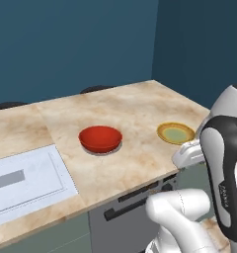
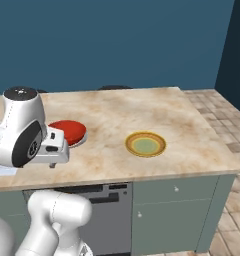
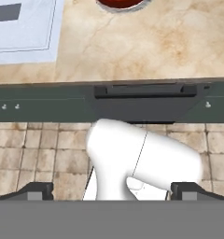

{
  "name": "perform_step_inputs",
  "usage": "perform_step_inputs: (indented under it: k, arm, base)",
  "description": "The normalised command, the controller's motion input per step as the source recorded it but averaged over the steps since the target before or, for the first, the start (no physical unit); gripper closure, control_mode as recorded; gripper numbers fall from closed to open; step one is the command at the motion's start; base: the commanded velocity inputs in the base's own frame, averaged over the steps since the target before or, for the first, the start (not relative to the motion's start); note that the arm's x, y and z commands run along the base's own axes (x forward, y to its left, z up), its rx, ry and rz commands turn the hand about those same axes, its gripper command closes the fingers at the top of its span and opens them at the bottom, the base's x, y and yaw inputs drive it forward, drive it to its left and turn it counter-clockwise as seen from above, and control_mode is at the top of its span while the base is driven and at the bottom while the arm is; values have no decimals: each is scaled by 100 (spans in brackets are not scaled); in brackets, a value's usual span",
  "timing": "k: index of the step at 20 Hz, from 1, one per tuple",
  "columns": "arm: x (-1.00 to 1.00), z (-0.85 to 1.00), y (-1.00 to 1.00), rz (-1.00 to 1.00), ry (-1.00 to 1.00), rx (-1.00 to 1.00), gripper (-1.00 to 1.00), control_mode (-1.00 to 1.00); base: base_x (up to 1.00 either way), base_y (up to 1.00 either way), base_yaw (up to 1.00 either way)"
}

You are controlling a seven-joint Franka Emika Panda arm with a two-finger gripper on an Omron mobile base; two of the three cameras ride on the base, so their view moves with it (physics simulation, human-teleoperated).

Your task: Move the bowls from the cabinet to the plates on the dining table.

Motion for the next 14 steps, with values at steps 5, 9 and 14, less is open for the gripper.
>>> perform_step_inputs:
  k: [5,9,14]
  arm:
    - [0,0,0,0,0,0,-100,100]
    - [0,0,0,0,0,0,-100,100]
    - [0,0,0,0,0,0,-100,100]
  base:
    - [-89,-54,-22]
    - [-31,-12,-50]
    - [15,0,-69]
